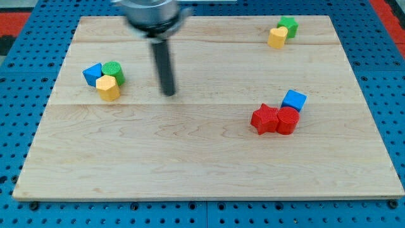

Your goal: Push the blue cube diagonally below the red circle

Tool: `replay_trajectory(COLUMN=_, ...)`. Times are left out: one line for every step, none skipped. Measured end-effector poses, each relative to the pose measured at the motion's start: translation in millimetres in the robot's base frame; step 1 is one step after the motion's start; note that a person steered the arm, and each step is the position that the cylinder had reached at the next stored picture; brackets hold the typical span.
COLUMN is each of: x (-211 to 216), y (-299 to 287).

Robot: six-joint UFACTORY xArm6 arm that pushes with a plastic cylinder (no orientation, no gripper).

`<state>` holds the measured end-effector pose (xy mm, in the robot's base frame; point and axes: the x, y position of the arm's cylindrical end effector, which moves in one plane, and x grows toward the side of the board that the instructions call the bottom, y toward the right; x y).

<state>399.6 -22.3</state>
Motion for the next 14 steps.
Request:
replay_trajectory(x=-15, y=120)
replay_trajectory(x=23, y=167)
replay_trajectory(x=50, y=206)
replay_trajectory(x=88, y=209)
replay_trajectory(x=96, y=265)
replay_trajectory(x=123, y=312)
replay_trajectory(x=159, y=284)
replay_trajectory(x=127, y=221)
replay_trajectory(x=91, y=161)
replay_trajectory(x=77, y=112)
replay_trajectory(x=52, y=72)
replay_trajectory(x=50, y=22)
replay_trajectory(x=83, y=71)
replay_trajectory(x=122, y=97)
